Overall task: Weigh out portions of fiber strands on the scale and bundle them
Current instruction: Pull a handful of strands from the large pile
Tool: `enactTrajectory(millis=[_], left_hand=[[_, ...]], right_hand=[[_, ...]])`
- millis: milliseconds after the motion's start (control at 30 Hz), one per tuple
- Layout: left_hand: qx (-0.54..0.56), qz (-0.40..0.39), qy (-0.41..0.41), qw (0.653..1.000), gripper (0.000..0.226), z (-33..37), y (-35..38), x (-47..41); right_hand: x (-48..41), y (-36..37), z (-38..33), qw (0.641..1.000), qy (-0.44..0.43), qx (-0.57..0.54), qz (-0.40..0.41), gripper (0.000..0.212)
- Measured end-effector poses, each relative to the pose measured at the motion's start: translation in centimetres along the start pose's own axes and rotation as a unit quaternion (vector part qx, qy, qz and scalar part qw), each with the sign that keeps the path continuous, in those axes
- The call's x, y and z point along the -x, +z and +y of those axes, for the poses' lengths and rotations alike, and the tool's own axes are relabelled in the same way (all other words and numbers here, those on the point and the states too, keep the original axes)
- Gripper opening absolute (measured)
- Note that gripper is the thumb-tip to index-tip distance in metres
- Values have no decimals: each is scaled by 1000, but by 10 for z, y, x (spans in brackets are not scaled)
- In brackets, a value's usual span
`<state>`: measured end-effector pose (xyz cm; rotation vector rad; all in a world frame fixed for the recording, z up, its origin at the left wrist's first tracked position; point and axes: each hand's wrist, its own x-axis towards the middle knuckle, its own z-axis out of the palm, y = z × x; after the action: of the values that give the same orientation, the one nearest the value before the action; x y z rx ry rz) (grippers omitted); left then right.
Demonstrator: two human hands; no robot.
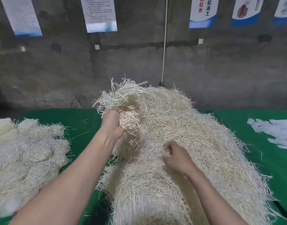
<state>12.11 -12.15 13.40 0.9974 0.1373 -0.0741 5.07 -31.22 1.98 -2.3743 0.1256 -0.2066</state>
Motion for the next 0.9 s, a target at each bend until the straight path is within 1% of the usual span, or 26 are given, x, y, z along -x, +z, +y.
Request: enactTrajectory(millis=[33,67,100,133,167,200,233,267,333,367,400,433,467,500,533,567,600,633,667,700,733,767,800,833,867,900], left_hand=[[-3,4,-1,1000,54,1,-2,0],[0,4,-2,1000,54,1,-4,1],[6,-1,-4,1000,51,1,-4,3],[18,-9,-4,1000,45,2,-2,8],[29,-19,-9,999,38,3,1,14],[38,-26,-17,999,33,4,6,22],[49,-37,-25,998,30,6,10,31],[69,-60,-36,995,28,9,13,40],[98,-126,-50,986,26,16,11,57],[71,-144,-47,986,26,20,4,62],[3,-142,-41,989,24,22,-7,65],[-106,-105,-30,988,22,23,-20,67],[-235,-59,-15,970,24,23,-38,68],[-369,-24,9,929,25,21,-56,69],[-476,-25,37,878,28,18,-73,71],[-550,-53,58,832,29,15,-90,74],[-605,-82,53,790,36,11,-105,74],[-650,-109,25,751,40,7,-119,74],[-693,-123,-13,710,34,7,-131,77],[-724,-126,-50,677,20,10,-139,80],[-751,-128,-68,644,16,12,-147,82],[-758,-131,-61,636,16,13,-152,84],[-760,-148,-12,633,10,11,-158,82],[-758,-141,49,635,5,11,-162,83],[-750,-109,115,642,9,12,-167,84],[-755,-61,181,627,14,15,-170,86]], right_hand=[[1,-15,-12,998,-29,-16,53,51],[5,-27,-25,992,-61,-63,89,65],[10,-35,-40,980,-100,-143,99,80],[13,-40,-56,960,-130,-238,70,95],[15,-39,-70,941,-145,-305,19,109],[14,-32,-82,932,-139,-332,-36,120],[12,-20,-90,934,-124,-327,-78,123],[10,-5,-96,935,-113,-314,-118,109],[11,22,-105,949,-80,-261,-160,41],[12,32,-104,955,-54,-243,-163,22],[12,40,-100,954,-21,-254,-156,17],[12,43,-101,945,31,-290,-149,17],[13,43,-99,923,69,-349,-147,18],[19,41,-95,893,81,-413,-159,19],[26,40,-90,867,83,-462,-167,20],[36,39,-88,841,93,-507,-166,23],[44,40,-87,820,116,-540,-149,24],[48,42,-91,803,136,-563,-139,22],[49,44,-98,803,143,-564,-132,18],[53,45,-111,809,135,-557,-130,16],[55,48,-126,814,139,-551,-124,21],[60,49,-143,809,149,-550,-146,30],[65,50,-159,824,143,-525,-161,34],[70,52,-173,835,129,-509,-164,29],[74,56,-181,867,90,-463,-156,25],[79,58,-192,893,60,-423,-140,28]])
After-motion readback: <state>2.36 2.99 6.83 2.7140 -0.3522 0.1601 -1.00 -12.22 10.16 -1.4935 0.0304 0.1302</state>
